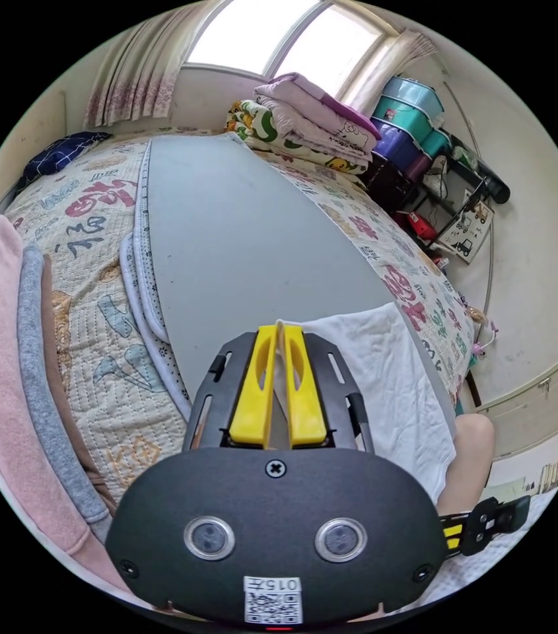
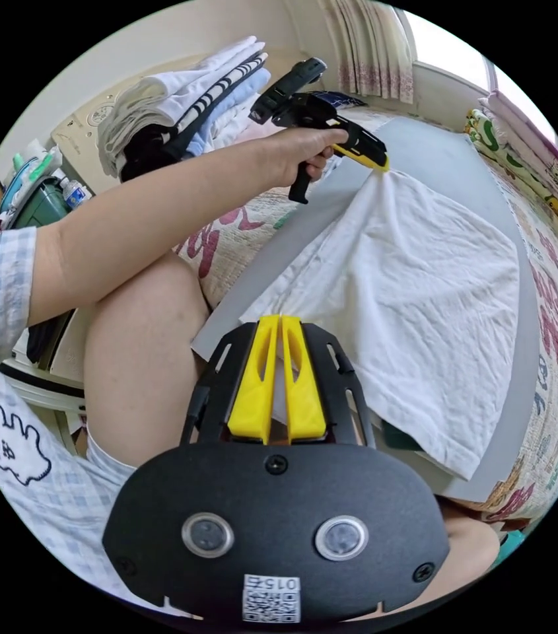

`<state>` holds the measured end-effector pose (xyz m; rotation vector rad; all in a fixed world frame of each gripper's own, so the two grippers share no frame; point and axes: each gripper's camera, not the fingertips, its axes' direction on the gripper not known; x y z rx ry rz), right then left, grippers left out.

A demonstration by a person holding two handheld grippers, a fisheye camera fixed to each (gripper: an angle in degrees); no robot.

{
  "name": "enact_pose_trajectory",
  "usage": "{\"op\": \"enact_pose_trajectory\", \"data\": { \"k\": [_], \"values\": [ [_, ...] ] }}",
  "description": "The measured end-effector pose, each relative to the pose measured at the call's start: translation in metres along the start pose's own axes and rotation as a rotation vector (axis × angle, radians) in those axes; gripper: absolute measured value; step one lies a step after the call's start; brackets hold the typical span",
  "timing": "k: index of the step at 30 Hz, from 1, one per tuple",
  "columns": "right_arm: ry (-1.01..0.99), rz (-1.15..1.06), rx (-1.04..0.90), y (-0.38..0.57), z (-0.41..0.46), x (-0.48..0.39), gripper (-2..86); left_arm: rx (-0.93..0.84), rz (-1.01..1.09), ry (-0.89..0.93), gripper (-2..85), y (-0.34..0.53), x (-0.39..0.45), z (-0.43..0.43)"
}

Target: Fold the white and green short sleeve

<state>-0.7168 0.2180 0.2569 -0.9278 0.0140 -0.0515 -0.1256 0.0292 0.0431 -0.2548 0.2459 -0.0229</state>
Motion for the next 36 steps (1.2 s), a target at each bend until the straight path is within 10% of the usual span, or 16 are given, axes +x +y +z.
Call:
{"op": "enact_pose_trajectory", "data": {
  "k": [20, 36],
  "values": [
    [-0.332, -0.084, 0.123, -0.009, -0.132, 0.016, 6.4, -0.049, -0.082, -0.038, 8.4, -0.004, -0.042, 0.020],
    [-0.017, 0.520, 0.243, -0.034, -0.206, 0.194, 14.1, -0.024, 0.023, 0.132, 15.4, -0.016, -0.042, 0.048]
  ]
}}
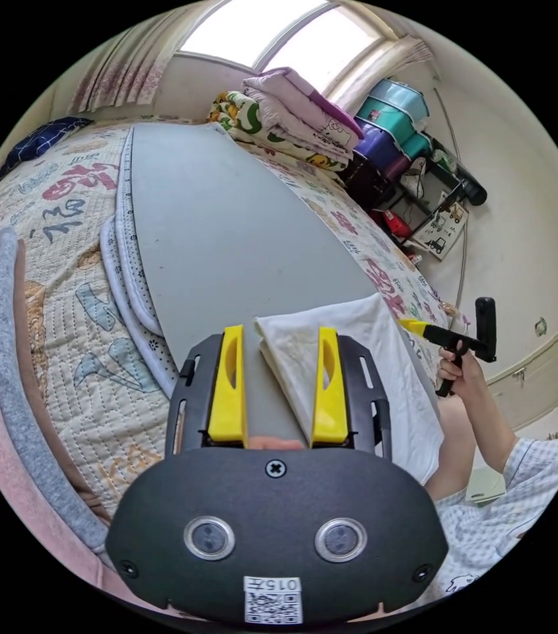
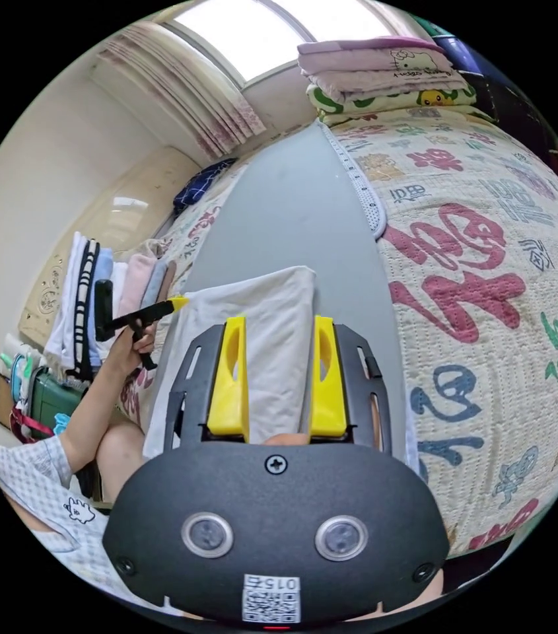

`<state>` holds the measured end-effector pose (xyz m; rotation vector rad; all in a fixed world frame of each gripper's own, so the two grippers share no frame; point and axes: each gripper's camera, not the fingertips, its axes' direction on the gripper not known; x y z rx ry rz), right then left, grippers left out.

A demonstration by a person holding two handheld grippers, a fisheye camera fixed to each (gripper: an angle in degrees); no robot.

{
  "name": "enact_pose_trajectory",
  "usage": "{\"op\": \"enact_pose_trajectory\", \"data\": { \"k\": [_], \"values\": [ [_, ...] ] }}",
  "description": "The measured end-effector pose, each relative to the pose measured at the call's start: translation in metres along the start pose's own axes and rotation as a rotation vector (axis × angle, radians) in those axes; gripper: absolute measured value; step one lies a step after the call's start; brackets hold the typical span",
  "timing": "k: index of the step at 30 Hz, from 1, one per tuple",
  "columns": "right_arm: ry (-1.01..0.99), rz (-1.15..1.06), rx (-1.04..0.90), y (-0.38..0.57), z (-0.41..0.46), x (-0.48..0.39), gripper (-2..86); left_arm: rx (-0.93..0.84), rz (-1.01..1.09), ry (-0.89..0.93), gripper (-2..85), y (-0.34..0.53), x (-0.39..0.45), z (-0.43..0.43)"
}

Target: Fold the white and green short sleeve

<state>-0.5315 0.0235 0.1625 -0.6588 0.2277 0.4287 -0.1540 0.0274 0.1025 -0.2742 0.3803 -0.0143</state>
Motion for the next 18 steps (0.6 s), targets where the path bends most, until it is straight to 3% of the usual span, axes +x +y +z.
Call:
{"op": "enact_pose_trajectory", "data": {
  "k": [7, 15, 18],
  "values": [
    [-0.001, 0.010, -0.095, -0.007, 0.008, -0.011, 14.1, -0.022, 0.004, 0.037, 13.4, -0.012, 0.003, 0.011],
    [0.002, 0.040, -0.137, 0.036, -0.011, -0.017, 7.9, -0.058, -0.099, 0.257, 9.3, -0.021, -0.015, 0.025],
    [-0.017, 0.055, -0.122, 0.062, -0.029, -0.021, 4.7, -0.072, -0.081, 0.261, 6.9, -0.025, -0.007, 0.023]
  ]
}}
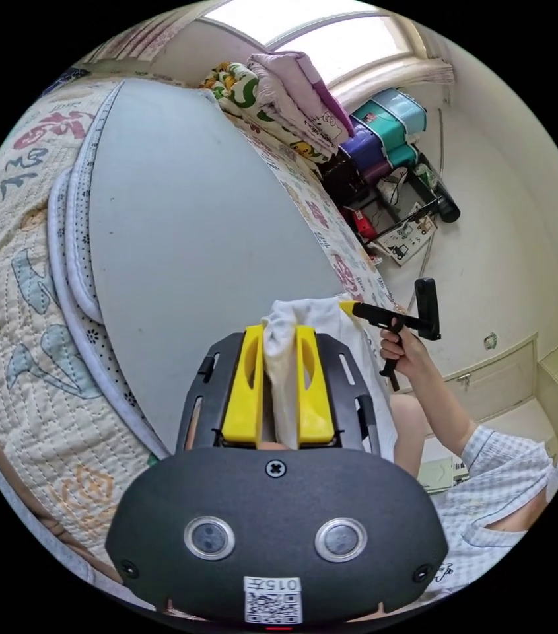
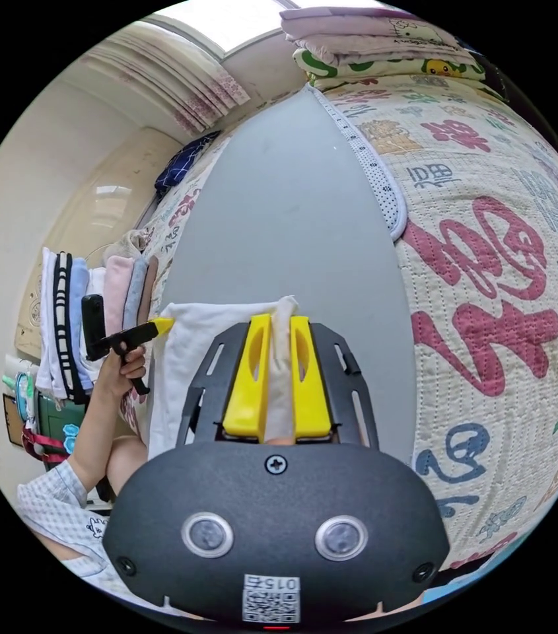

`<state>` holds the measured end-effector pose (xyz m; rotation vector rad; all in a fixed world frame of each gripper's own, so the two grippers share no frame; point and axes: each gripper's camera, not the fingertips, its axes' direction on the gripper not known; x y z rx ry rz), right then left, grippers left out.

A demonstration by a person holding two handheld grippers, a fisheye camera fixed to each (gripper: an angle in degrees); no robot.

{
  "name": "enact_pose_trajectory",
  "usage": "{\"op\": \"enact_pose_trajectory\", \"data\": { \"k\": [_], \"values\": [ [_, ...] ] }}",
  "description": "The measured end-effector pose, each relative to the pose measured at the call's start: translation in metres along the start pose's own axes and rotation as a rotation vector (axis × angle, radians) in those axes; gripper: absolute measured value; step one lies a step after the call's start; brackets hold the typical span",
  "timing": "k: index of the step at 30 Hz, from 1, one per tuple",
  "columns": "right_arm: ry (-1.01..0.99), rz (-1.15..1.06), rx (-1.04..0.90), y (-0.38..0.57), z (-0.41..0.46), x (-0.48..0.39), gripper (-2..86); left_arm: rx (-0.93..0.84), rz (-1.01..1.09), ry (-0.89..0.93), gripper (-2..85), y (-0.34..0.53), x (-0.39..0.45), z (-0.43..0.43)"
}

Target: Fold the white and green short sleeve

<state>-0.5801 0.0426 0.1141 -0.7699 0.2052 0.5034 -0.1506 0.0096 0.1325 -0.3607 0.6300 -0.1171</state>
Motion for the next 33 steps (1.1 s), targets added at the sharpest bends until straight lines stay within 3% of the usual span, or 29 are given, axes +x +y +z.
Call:
{"op": "enact_pose_trajectory", "data": {
  "k": [4, 9, 16, 24, 33],
  "values": [
    [-0.062, -0.065, 0.072, 0.046, -0.049, -0.017, 3.0, 0.109, 0.097, 0.036, 5.7, 0.007, 0.044, -0.036],
    [-0.171, -0.189, 0.262, 0.134, -0.161, -0.039, 2.5, 0.285, 0.337, 0.039, 5.6, 0.020, 0.173, -0.101],
    [-0.186, -0.301, 0.480, 0.251, -0.278, -0.045, 2.0, 0.365, 0.566, 0.020, 5.5, 0.021, 0.337, -0.126],
    [-0.017, -0.248, 0.703, 0.383, -0.380, 0.008, 1.4, 0.336, 0.712, 0.180, 5.5, -0.010, 0.488, -0.026],
    [0.254, -0.112, 0.796, 0.444, -0.415, 0.071, 0.9, 0.177, 0.643, 0.412, 5.4, -0.072, 0.556, 0.154]
  ]
}}
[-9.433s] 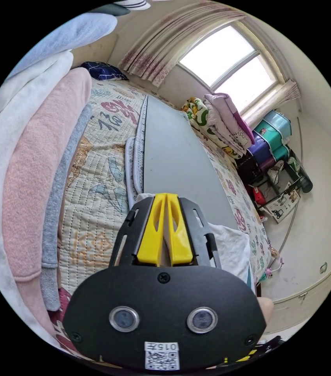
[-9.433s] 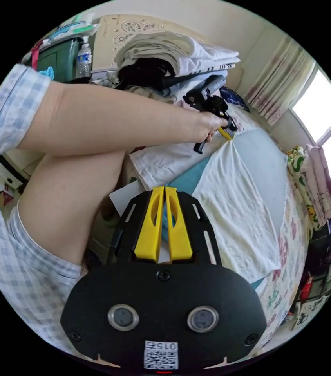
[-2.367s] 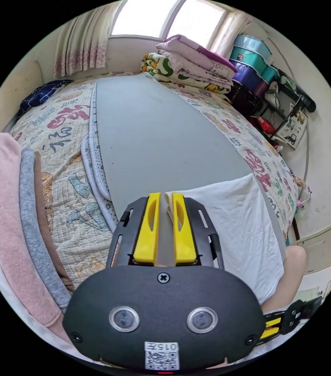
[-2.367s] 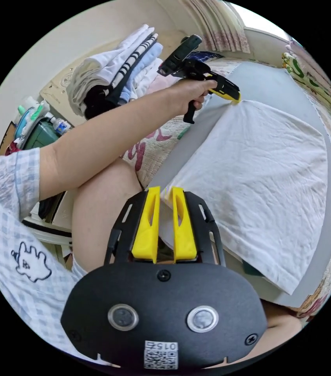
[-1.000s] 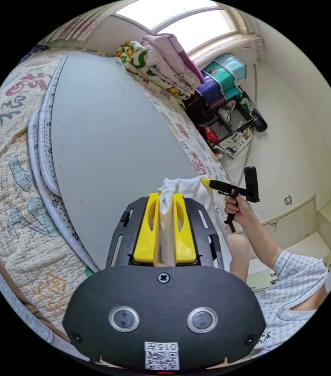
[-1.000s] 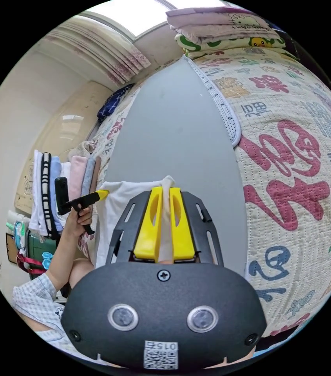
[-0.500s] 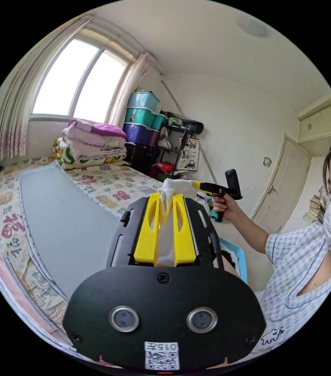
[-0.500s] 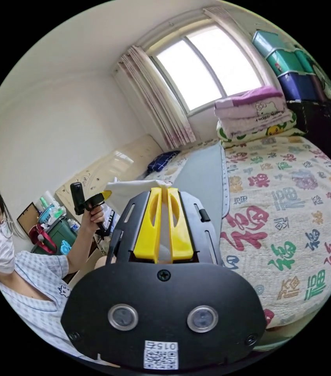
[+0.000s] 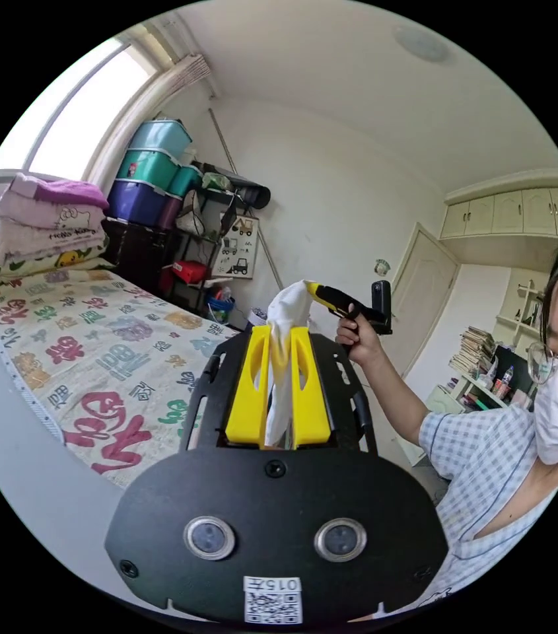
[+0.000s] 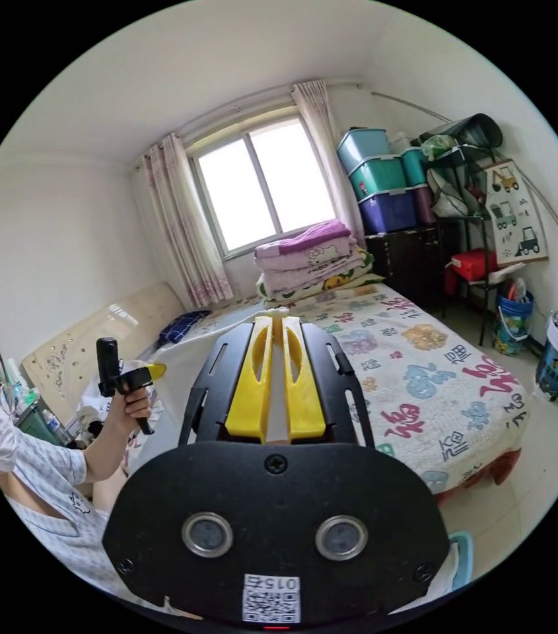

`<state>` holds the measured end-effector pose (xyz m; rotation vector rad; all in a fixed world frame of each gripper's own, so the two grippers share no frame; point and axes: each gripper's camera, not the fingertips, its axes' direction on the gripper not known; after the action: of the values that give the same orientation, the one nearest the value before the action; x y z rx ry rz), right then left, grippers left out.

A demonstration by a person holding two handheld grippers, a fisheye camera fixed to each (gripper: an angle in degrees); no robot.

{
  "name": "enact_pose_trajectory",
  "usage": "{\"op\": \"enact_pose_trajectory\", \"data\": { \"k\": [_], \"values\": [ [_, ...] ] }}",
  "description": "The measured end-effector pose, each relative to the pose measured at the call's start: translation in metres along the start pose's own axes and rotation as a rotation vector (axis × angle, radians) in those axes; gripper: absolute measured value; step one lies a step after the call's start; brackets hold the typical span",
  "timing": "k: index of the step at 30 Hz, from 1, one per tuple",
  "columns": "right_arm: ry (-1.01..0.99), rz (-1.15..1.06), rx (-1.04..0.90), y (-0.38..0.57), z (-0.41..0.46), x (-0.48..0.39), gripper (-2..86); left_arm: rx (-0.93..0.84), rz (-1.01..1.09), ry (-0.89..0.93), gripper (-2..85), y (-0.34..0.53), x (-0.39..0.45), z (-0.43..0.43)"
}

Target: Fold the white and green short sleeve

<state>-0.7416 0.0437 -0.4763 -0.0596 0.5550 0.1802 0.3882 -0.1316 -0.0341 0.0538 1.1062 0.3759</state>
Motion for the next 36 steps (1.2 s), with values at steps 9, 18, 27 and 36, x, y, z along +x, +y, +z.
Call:
{"op": "enact_pose_trajectory", "data": {
  "k": [9, 18, 27, 36],
  "values": [
    [0.295, 0.088, -0.320, 0.067, 0.192, 0.056, 1.9, -0.127, -0.296, -0.207, 4.9, 0.042, -0.153, 0.137],
    [0.563, 0.103, -0.472, 0.133, 0.350, 0.051, 3.1, -0.192, -0.377, -0.494, 3.6, 0.055, -0.215, 0.162],
    [0.715, 0.100, -0.414, 0.146, 0.317, -0.023, -0.4, -0.055, -0.347, -0.496, 1.1, 0.085, -0.153, 0.059],
    [0.060, 0.420, -0.054, 0.093, 0.158, -0.204, -0.5, 0.003, -0.252, -0.540, 0.7, 0.138, 0.001, -0.083]
  ]
}}
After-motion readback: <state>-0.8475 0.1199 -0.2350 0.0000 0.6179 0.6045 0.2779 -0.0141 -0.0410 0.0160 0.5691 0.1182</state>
